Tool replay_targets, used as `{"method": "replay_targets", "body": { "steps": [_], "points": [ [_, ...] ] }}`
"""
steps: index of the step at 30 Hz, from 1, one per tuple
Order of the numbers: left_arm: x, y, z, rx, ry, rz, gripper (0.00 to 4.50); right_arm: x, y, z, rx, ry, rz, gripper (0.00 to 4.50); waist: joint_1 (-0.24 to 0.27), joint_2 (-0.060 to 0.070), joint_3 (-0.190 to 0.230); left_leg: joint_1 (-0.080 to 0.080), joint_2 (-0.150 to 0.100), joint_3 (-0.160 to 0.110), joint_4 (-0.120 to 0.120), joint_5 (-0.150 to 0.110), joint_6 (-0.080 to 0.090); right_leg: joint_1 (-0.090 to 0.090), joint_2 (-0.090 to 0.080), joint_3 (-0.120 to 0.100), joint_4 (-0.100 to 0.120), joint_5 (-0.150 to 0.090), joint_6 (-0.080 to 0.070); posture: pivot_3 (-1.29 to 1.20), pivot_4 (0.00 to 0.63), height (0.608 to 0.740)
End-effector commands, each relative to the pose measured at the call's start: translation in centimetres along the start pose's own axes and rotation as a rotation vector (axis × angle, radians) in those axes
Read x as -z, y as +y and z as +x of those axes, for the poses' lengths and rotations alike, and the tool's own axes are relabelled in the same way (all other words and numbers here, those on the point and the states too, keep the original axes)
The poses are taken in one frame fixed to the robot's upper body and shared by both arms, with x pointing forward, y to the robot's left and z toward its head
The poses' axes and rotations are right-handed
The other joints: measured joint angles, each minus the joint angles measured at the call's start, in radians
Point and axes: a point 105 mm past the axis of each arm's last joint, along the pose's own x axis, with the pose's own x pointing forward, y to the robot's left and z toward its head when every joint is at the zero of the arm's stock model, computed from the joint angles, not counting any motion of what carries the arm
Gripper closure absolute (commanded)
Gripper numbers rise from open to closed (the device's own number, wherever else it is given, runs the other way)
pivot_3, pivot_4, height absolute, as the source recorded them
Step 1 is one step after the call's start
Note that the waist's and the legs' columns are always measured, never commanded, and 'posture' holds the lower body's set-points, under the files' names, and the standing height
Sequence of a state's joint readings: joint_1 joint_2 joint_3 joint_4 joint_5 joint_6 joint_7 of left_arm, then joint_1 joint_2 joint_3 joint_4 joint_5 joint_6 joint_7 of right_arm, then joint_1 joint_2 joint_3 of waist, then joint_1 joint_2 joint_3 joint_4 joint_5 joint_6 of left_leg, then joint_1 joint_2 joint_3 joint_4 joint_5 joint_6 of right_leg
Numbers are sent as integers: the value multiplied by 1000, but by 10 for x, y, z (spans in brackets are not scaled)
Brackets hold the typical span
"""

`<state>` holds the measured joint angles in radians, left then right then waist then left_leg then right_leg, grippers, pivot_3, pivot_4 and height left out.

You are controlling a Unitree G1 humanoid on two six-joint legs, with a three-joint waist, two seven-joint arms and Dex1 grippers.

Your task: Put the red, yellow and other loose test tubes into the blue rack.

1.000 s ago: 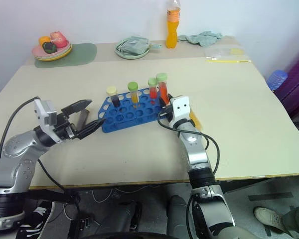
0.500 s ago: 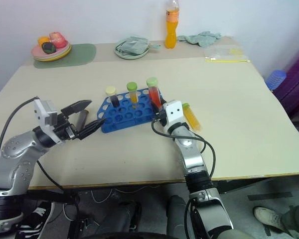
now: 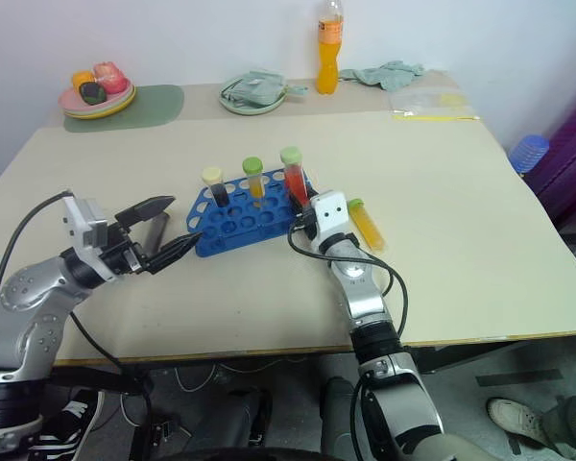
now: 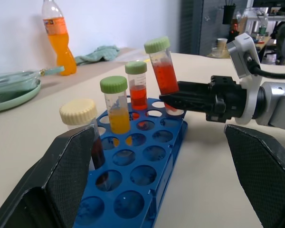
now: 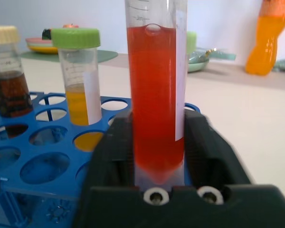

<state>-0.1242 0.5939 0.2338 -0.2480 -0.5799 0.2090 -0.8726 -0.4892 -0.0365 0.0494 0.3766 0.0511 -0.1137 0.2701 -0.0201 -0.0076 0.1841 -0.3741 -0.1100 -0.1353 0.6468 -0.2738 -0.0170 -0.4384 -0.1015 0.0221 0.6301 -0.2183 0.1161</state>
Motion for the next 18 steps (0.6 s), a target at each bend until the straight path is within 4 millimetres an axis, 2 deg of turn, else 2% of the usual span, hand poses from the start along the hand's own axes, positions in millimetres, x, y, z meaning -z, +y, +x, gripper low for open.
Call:
{"method": "replay_targets", "body": {
  "steps": [1, 2, 3, 11, 15, 18],
  "points": [
    [-8, 6, -5, -21, -21, 37, 0, -10, -1, -2, 2, -43, 37, 777, 0, 0, 0, 0, 0, 0, 0, 0, 0, 0, 0, 0, 0, 0, 0, 0, 150, 740],
    [-7, 6, -6, -21, -21, 36, 0, -11, -1, -2, 2, -48, 30, 306, 0, 0, 0, 0, 0, 0, 0, 0, 0, 0, 0, 0, 0, 0, 0, 0, 150, 740],
    [-7, 6, -6, -20, -21, 36, 0, -12, -2, -2, 4, -55, 22, 53, 0, 0, 0, 0, 0, 0, 0, 0, 0, 0, 0, 0, 0, 0, 0, 0, 150, 740],
    [-5, 6, -5, -16, -22, 36, 0, -22, -5, -2, -5, -74, -26, 53, 0, 0, 0, 0, 1, 0, 0, 0, 0, -1, 1, 0, 0, 0, 0, 0, 150, 740],
    [-4, 5, -5, -15, -23, 34, 0, -37, 4, -5, -101, -78, -7, 53, 0, 0, 0, 0, 1, 0, 0, -1, 0, -1, 1, 0, 0, 0, 0, 0, 150, 740],
    [-3, 5, -5, -15, -21, 34, 0, -46, 6, -5, -139, -40, -64, 53, 0, 0, 0, 0, 2, 0, 0, -1, 1, -1, 2, 0, 0, 0, 0, 0, 150, 740]
  ]
}}
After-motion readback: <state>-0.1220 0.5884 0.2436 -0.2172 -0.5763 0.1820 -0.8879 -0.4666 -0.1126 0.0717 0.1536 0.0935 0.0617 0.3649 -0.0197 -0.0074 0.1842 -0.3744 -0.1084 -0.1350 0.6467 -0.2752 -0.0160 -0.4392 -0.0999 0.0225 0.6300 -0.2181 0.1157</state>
